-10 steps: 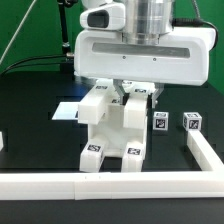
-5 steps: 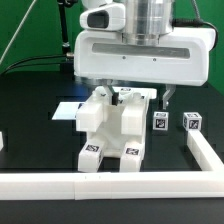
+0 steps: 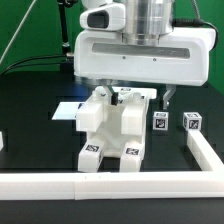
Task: Assemble chair
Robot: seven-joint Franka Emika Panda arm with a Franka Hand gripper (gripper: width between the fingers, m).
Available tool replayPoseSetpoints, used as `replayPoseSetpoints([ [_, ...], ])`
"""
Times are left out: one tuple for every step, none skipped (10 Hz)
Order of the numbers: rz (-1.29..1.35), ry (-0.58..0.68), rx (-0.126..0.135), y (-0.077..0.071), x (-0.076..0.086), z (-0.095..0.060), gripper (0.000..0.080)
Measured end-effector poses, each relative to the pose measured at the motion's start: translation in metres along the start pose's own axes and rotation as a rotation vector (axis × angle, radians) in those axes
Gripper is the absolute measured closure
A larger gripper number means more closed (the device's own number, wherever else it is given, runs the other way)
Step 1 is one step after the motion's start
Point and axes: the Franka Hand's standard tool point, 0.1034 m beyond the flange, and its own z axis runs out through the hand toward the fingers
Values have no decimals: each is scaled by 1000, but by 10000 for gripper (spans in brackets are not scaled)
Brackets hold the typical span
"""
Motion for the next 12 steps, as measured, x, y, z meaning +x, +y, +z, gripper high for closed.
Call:
replayPoseSetpoints([
  [0, 0, 0, 0, 0, 0, 151],
  [0, 0, 0, 0, 0, 0, 151],
  [0, 0, 0, 0, 0, 0, 151],
  [0, 0, 0, 0, 0, 0, 151],
  [-1, -2, 0, 0, 0, -1, 151],
  [-5, -44, 4, -5, -3, -19, 151],
  [-12, -51, 22, -13, -4, -45, 151],
  [-34, -47, 35, -25, -13, -55, 151],
  [-21, -48, 47, -41, -27, -62, 151],
  [-60, -45, 59, -61, -41, -69, 151],
  [-110, -30, 61, -75, -46, -71, 151],
  [-103, -33, 62, -73, -45, -69, 151],
])
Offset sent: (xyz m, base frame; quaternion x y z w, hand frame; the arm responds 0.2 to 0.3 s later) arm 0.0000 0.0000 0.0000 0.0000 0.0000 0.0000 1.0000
